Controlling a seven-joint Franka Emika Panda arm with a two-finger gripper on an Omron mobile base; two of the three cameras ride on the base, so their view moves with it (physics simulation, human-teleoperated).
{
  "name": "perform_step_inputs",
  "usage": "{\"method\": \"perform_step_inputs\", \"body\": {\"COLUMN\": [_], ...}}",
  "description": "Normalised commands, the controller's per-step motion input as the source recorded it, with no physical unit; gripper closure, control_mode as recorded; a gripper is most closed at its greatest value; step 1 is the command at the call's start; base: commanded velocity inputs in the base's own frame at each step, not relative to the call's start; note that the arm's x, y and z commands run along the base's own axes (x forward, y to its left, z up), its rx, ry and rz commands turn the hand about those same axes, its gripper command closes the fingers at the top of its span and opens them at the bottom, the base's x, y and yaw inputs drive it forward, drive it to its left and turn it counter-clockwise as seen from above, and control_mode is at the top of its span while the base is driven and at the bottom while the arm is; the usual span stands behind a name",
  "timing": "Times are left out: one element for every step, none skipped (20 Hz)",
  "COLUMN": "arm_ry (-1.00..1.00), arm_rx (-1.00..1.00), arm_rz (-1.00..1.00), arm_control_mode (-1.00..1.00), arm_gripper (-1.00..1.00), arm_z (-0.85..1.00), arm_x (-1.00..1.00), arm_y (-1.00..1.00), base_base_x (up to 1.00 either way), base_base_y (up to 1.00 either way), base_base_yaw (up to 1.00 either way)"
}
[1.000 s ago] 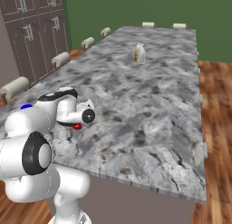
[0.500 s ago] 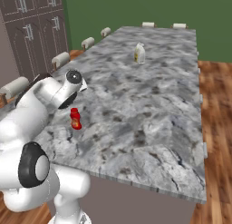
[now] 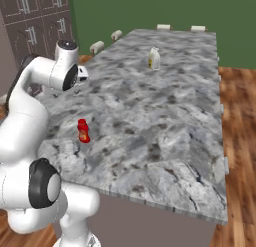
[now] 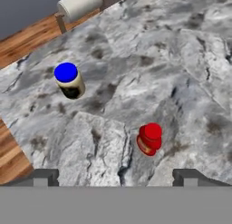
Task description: Move the ketchup and mayonnaise from the cabinet to the dining counter.
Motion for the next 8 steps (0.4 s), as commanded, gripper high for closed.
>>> {"method": "perform_step_inputs", "body": {"arm_ry": [0.00,-0.05,-0.10,-0.20,-0.18,-0.19,-0.19,-0.19], "arm_rx": [0.00,0.00,0.00,0.00,0.00,0.00,0.00,0.00], "arm_rz": [-0.18,-0.18,-0.20,-0.22,-0.24,-0.25,-0.26,-0.26], "arm_control_mode": [-1.00,-1.00,-1.00,-1.00,-1.00,-1.00,-1.00,-1.00], "arm_gripper": [-1.00,-1.00,-1.00,-1.00,-1.00,-1.00,-1.00,-1.00], "arm_z": [0.00,0.00,0.00,-0.01,0.00,0.00,0.00,0.00], "arm_x": [-0.86,-0.91,-0.86,-1.00,-0.87,-0.81,-0.75,-0.71], "arm_y": [0.00,0.00,0.00,0.00,0.00,0.00,-0.04,-0.07], "base_base_x": [0.00,0.00,0.00,0.00,0.00,0.00,0.00,0.00], "base_base_y": [0.00,0.00,0.00,0.00,0.00,0.00,0.00,0.00], "base_base_yaw": [0.00,0.00,0.00,0.00,0.00,0.00,0.00,0.00]}}
